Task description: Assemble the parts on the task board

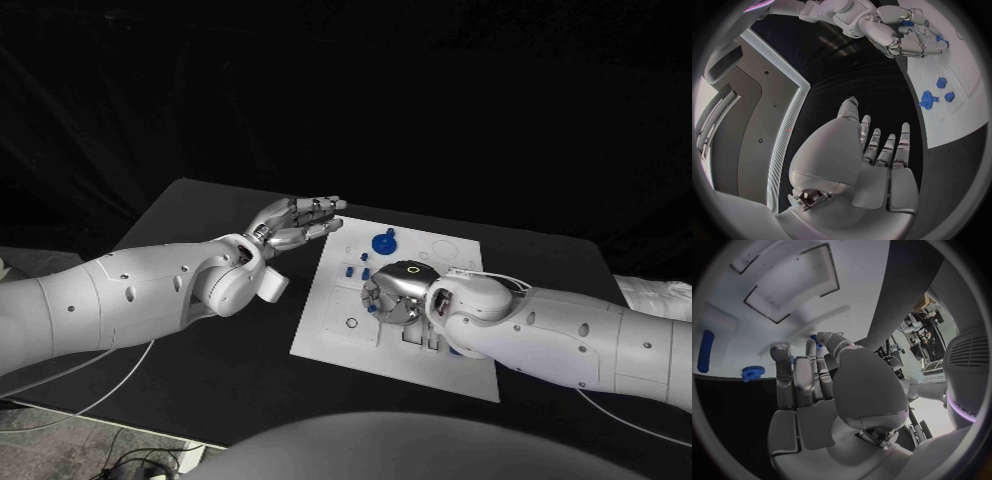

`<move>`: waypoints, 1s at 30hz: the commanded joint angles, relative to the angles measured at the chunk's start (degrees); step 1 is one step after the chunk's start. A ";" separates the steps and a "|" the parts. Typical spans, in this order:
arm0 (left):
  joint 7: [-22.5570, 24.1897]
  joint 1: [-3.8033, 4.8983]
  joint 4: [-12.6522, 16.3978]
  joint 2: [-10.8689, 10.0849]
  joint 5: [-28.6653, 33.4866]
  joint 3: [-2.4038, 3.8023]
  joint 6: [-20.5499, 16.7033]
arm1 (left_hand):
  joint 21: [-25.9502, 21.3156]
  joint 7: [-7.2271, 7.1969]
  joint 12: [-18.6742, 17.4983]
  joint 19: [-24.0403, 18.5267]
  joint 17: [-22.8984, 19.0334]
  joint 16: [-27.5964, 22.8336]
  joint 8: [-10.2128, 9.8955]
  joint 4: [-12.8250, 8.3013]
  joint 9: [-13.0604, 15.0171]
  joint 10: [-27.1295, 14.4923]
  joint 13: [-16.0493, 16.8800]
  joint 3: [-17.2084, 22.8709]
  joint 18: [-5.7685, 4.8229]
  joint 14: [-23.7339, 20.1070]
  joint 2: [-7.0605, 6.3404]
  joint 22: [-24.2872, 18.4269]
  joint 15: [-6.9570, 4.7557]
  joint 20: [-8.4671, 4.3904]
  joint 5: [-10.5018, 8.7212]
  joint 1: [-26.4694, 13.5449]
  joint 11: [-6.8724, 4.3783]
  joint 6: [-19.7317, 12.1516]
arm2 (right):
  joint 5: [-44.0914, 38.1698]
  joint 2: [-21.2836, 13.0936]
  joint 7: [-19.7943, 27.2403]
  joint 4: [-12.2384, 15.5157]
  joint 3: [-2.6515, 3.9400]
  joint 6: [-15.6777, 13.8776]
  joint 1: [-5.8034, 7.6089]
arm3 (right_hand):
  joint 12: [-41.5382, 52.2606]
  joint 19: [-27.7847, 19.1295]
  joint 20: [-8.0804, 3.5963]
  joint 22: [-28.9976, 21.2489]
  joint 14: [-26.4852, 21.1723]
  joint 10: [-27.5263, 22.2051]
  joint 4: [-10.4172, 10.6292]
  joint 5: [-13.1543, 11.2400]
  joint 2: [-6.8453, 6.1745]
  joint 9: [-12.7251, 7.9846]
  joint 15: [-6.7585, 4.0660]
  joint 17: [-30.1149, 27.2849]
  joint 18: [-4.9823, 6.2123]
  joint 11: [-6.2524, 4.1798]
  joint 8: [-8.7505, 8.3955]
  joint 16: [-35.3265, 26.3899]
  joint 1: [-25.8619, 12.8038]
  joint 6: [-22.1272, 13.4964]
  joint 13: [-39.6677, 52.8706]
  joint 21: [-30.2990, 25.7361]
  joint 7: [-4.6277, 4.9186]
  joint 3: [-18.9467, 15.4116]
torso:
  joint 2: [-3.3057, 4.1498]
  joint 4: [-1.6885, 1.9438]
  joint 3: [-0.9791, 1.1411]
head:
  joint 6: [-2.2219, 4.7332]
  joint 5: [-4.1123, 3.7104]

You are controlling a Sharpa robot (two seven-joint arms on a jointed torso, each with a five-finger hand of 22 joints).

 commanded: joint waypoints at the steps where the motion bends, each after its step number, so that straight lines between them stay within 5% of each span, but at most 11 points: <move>1: 0.20 0.01 0.11 0.14 -0.19 0.04 1.05 | 0.20 0.18 -0.34 0.54 -0.04 -0.22 -0.02 -0.04 -0.02 -0.51 0.01 -0.09 -0.81 -0.23 0.45 -0.04 0.08 0.06 0.23 0.40 0.01 -0.20 | -0.23 0.03 -0.50 -0.14 -0.02 1.20 -0.25 | -0.74 -0.52 0.41 4.18 -0.31 -1.58 -0.30 -1.03 0.21 -0.69 0.51 -0.56 0.17 0.25 -1.54 -0.45 -0.41 -1.92 -0.17 -1.01 0.03 0.25 | 0.02 0.02 -0.01 | 0.00 0.07; 9: 0.17 0.01 0.14 0.13 -0.19 0.04 1.04 | 0.23 0.22 -0.34 0.63 -0.04 -0.20 0.01 -0.07 0.00 -0.53 0.01 -0.04 -0.81 -0.23 0.58 0.00 0.11 0.06 0.31 0.53 0.02 -0.04 | -0.42 0.07 -1.15 -0.24 -0.02 1.64 -0.58 | -1.90 -2.32 1.08 3.64 -1.64 -6.53 -0.28 -2.18 -0.24 -3.19 1.30 -1.73 0.52 1.71 -5.38 -1.19 -0.91 -5.60 0.21 -3.27 -0.34 0.79 | 0.00 0.01 0.00 | 0.00 0.11; 13: 0.14 0.01 0.13 0.16 -0.19 0.04 1.02 | 0.25 0.24 -0.34 0.66 -0.03 -0.18 0.02 -0.09 0.00 -0.54 0.01 0.00 -0.81 -0.23 0.65 -0.01 0.11 0.06 0.36 0.61 0.03 -0.02 | -0.45 0.08 -1.30 -0.27 -0.02 1.51 -0.65 | -1.70 -3.04 1.49 3.46 -2.24 -7.93 -0.25 -2.56 -0.52 -5.51 1.74 -2.17 0.72 2.16 -7.97 -1.34 -1.15 -8.16 0.62 -4.16 -1.37 1.22 | -0.02 0.00 0.00 | 0.00 0.06; 21: 0.08 -0.02 0.10 0.25 -0.19 0.04 1.07 | 0.25 0.28 -0.35 0.68 -0.03 -0.18 0.03 -0.13 0.01 -0.56 0.01 0.04 -0.81 -0.26 0.73 -0.07 0.12 0.06 0.44 0.73 0.05 0.06 | -0.48 -0.25 -1.84 -0.13 -0.02 1.37 -0.70 | -3.04 -5.43 2.04 2.64 -4.22 -12.57 -0.03 -5.14 -1.00 -8.96 2.31 -4.00 1.22 3.31 -10.39 -2.41 -1.66 -9.87 0.37 -7.47 -3.39 1.18 | 0.00 0.00 0.00 | 0.00 -0.10; 30: 0.10 -0.07 0.06 0.27 -0.19 0.04 1.13 | 0.25 0.28 -0.35 0.68 -0.03 -0.18 0.03 -0.13 0.01 -0.56 0.01 0.04 -0.81 -0.26 0.73 -0.07 0.12 0.06 0.44 0.73 0.05 0.06 | -0.58 -3.04 0.18 2.32 0.11 -6.63 -0.32 | -2.97 -7.57 2.88 1.98 -6.11 -19.17 0.10 -7.72 -1.02 -13.62 3.08 -5.37 1.72 4.22 -11.50 -2.82 -1.12 -15.90 0.52 -10.97 -7.02 -1.12 | -0.02 0.00 0.00 | 0.00 -0.48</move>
